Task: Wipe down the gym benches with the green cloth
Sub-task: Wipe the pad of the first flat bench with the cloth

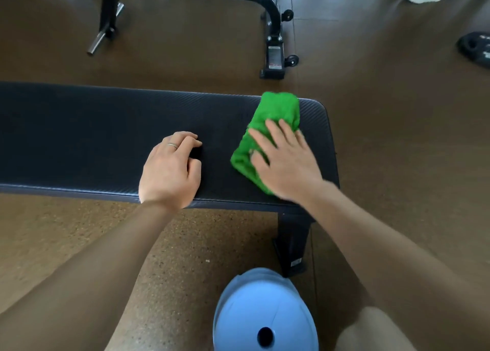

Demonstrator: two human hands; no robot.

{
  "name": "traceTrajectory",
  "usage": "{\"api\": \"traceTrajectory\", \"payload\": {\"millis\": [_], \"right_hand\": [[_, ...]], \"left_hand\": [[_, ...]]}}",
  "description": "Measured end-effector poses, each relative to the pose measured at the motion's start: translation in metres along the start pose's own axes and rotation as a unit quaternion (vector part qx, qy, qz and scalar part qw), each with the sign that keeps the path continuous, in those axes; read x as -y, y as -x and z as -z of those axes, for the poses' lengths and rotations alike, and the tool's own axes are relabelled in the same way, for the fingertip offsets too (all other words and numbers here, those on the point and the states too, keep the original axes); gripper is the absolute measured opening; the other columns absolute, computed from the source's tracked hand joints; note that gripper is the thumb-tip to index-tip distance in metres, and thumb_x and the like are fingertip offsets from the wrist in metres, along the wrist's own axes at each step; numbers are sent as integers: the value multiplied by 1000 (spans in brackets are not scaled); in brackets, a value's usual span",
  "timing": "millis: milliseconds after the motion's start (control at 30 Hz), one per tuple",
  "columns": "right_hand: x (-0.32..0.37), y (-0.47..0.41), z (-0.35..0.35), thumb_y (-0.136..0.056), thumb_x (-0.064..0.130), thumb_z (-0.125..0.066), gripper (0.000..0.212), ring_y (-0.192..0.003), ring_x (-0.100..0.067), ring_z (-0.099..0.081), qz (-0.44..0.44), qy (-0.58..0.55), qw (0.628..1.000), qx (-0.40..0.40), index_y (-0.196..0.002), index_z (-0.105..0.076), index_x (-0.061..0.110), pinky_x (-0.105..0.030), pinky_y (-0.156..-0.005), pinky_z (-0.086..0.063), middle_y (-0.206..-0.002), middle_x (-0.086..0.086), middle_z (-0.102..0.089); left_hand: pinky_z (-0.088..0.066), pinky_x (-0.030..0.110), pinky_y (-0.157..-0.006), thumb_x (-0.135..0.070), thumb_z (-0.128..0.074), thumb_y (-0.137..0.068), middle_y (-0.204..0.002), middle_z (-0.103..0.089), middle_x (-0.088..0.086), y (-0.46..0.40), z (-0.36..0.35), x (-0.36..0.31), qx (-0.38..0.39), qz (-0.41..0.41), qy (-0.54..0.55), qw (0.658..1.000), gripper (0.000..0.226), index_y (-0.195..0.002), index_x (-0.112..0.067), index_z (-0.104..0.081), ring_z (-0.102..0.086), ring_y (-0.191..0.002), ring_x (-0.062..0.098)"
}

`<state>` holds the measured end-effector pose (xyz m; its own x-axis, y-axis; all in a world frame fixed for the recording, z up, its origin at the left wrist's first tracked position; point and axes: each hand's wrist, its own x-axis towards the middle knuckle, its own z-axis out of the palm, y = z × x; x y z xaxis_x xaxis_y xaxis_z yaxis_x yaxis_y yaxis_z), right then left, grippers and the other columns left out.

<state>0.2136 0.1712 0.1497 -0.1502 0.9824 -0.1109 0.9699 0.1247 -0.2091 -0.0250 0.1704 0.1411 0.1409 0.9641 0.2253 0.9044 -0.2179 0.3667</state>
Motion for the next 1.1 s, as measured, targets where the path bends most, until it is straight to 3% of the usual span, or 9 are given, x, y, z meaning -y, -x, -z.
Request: {"api": "traceTrajectory", "payload": {"millis": [167,367,467,633,900,1100], "right_hand": [[-3,-33,5,-107,50,-21,59,-160,-28,3,-85,-19,996,-31,-164,-15,34,-54,-128,1,-174,-4,-3],[28,60,-11,-101,55,-10,66,-160,-26,3,-37,-12,999,-25,-164,-13,35,-54,-128,-2,-174,-3,-5],[-2,20,2,-105,55,-18,60,-160,-22,5,-41,-18,999,-11,-163,-14,41,-51,-129,2,-174,2,-3],[-30,-47,16,-107,53,-20,58,-160,-27,6,-133,-19,991,-16,-163,-15,41,-55,-127,3,-174,-1,-3],[8,65,-9,-105,54,-20,60,-160,-25,8,-124,-34,991,-47,-163,-11,41,-53,-128,4,-174,-1,-2],[-33,-9,14,-106,55,-21,59,-159,-26,9,-158,-35,987,-20,-163,-13,43,-56,-127,2,-174,-1,0]], "left_hand": [[-43,42,-104,-23,-37,-92,-136,-60,-5,-1,0,0,-1,-3,-2,1000,41,-120,-15,-66,-52,-120,22],[-43,43,-102,-22,-38,-91,-136,-60,-3,2,2,-3,-1,5,1,1000,41,-119,-14,-66,-52,-120,24],[-45,44,-99,-23,-37,-91,-137,-60,-3,1,3,-2,0,5,-2,1000,42,-120,-14,-66,-53,-120,26],[-46,46,-98,-21,-38,-90,-135,-61,-1,1,1,-2,-12,0,-4,1000,41,-119,-13,-66,-54,-119,28],[-45,47,-100,-22,-37,-91,-136,-60,-1,1,2,-3,-4,3,-9,1000,41,-119,-12,-65,-52,-120,28],[-45,47,-100,-23,-37,-91,-136,-60,-2,2,-1,-3,-9,3,-8,1000,41,-120,-13,-65,-53,-121,28]]}}
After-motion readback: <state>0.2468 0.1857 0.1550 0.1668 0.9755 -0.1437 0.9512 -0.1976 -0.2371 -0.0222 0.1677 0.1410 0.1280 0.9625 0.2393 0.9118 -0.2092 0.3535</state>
